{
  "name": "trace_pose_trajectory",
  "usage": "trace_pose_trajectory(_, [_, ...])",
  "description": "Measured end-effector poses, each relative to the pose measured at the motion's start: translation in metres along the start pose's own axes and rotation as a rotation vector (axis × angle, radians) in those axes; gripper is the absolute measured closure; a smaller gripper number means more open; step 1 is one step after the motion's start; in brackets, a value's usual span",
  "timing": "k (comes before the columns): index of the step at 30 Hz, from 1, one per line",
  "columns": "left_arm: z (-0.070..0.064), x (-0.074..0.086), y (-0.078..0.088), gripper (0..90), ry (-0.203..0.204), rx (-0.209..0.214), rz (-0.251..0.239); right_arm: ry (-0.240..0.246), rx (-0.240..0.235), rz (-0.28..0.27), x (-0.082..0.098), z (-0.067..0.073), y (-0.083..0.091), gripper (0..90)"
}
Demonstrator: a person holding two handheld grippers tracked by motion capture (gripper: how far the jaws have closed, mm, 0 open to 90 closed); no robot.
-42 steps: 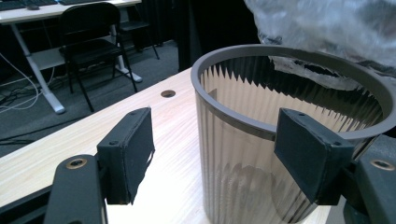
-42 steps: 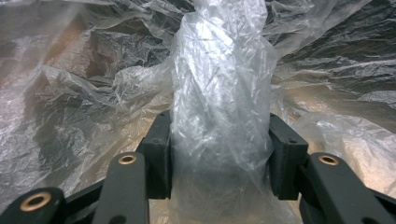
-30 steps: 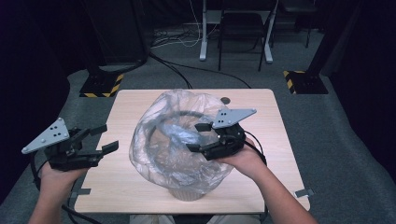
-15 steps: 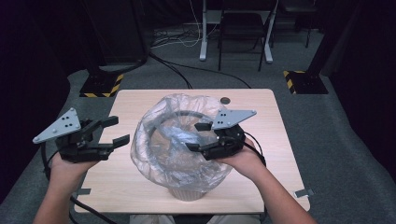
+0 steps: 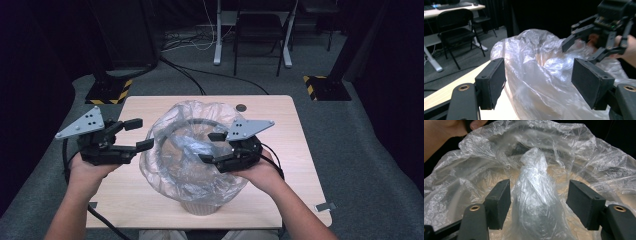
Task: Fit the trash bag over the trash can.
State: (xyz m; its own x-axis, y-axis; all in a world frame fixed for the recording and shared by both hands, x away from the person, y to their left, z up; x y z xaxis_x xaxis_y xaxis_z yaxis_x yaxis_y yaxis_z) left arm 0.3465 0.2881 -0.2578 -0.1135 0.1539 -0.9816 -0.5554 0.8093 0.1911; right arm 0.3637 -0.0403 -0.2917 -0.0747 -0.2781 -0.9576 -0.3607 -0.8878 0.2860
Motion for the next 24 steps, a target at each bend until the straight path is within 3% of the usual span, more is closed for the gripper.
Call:
trace_pose_trajectory(7, [0.005, 0.013, -0.017, 27.7, 0.029, -0.001, 0.051, 0.008, -0.003, -0.025, -0.005, 0.001, 0.005, 34.4])
trace_pose_trajectory(12, [0.010, 0.022, -0.018, 34.5, 0.045, -0.002, 0.066, 0.025, 0.014, -0.083, -0.015, 0.001, 0.019, 35.1])
trace_pose_trajectory(16, [0.013, 0.029, -0.014, 36.7, 0.055, -0.001, 0.072, 0.038, 0.076, -0.086, -0.019, -0.005, 0.034, 35.9])
trace_pose_trajectory(24, [0.012, 0.036, -0.011, 34.2, 0.056, 0.002, 0.070, -0.053, 0.192, -0.045, 0.000, -0.032, 0.059, 35.9])
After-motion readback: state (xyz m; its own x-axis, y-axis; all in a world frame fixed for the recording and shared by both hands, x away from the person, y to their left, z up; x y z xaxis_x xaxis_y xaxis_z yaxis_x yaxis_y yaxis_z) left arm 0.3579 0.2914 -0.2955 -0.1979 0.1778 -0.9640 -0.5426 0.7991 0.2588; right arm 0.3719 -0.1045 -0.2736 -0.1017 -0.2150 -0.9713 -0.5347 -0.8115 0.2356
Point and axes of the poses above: each handheld gripper's, and its own axes: y roughly backward along the jaws, x roughly out of its underside, z roughly to its left, the point moved 1 cm from there along -y, roughly forward along the jaws, and after that the axes turned 6 degrees about -z, right-handed, at the moved point
